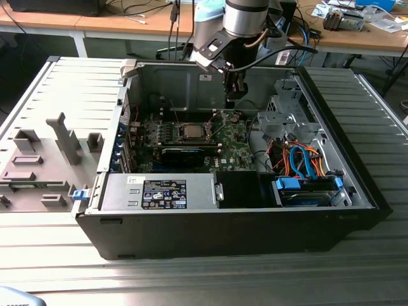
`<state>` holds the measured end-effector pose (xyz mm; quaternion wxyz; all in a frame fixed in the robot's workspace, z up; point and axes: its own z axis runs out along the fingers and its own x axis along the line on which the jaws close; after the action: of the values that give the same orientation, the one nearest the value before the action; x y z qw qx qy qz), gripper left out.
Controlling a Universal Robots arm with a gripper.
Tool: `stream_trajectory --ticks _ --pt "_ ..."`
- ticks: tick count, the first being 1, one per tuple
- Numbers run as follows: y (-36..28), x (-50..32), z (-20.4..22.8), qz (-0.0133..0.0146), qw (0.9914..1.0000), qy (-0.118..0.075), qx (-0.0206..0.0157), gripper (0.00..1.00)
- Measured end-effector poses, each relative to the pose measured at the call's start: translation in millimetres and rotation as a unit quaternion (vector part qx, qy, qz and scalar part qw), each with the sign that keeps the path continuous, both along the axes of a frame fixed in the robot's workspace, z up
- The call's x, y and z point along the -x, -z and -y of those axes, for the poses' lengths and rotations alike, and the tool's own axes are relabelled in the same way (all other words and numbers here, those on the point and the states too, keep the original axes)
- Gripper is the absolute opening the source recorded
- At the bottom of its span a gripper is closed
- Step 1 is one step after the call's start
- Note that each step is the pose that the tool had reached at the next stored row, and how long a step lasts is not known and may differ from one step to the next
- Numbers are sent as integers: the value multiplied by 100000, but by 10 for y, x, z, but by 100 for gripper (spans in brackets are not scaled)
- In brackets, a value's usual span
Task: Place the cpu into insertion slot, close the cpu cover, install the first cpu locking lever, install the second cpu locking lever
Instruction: 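Close the cpu cover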
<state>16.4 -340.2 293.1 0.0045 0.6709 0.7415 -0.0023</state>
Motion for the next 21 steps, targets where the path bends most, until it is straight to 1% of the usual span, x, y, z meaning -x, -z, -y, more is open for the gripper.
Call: stream_trajectory --ticks 6,9,14,15,16,18,19,20,21 --pt "2 -58 0 5 100000 -4 -1 11" --pt "5 -73 1 0 100000 -3 9 11" --pt "40 -97 0 -38 100000 -2 3 11" --pt "45 -107 0 -120 100000 3 3 11" --pt "51 -127 0 -375 99999 5 0 11" --pt "61 -158 0 -1060 99994 -3 4 11" --pt "64 -169 0 -1290 99992 -5 11 11" --pt "66 -183 0 -1602 99987 -2 47 11" --pt "65 -190 0 -1707 99985 -1 69 11"
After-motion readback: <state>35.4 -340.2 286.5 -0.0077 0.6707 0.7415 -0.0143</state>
